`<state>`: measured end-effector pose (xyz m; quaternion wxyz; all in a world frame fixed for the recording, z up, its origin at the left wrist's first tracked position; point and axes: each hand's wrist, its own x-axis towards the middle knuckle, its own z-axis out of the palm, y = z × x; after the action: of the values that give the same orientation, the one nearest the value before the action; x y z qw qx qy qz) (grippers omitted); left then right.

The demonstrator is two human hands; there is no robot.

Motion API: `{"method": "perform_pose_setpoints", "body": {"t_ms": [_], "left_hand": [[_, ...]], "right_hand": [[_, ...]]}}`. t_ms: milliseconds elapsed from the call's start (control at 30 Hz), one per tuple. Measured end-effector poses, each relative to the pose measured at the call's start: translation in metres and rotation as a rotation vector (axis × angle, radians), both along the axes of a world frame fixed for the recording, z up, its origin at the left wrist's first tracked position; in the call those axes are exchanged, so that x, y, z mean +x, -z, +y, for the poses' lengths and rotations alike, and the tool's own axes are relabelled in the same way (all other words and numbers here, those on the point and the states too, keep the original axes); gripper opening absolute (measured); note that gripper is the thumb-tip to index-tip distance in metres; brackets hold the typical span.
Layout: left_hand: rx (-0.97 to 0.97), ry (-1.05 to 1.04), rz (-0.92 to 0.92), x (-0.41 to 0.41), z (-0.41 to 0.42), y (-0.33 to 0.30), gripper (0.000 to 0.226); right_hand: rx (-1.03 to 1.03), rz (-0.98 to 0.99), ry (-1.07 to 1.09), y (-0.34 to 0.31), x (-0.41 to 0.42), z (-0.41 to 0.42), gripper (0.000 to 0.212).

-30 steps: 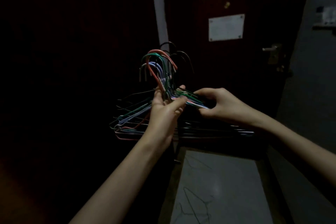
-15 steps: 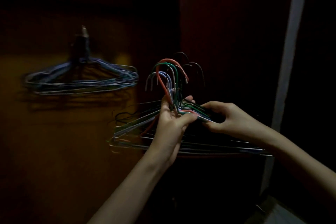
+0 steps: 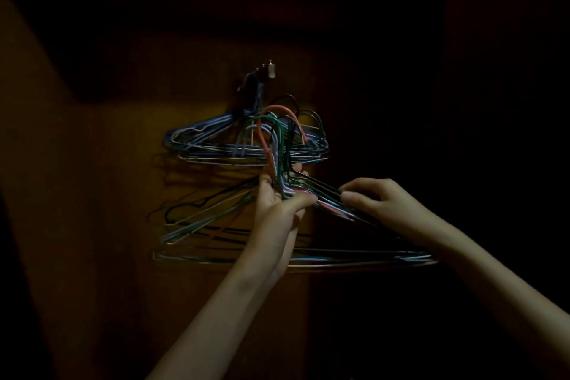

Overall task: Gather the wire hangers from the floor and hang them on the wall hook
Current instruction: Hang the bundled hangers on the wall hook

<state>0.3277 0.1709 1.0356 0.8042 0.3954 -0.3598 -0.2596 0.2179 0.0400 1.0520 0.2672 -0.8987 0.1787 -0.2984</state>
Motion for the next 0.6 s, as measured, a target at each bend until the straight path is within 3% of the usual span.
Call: {"method": "perform_pose_setpoints", "body": {"t_ms": [333,600], "left_hand": [[-0.033,-0.049,0.077,0.045,0.003,-0.013,0.091],[-0.070,-0.150,0.114,0.069,-0.012,-0.023,0.084]], "right_hand": [[-0.119,-0.230,0.093,-0.006,0.068,-0.009,0.010],[-0.132,-0.302,0.105,-0.017,0.081,-0.036,0.010]]}}
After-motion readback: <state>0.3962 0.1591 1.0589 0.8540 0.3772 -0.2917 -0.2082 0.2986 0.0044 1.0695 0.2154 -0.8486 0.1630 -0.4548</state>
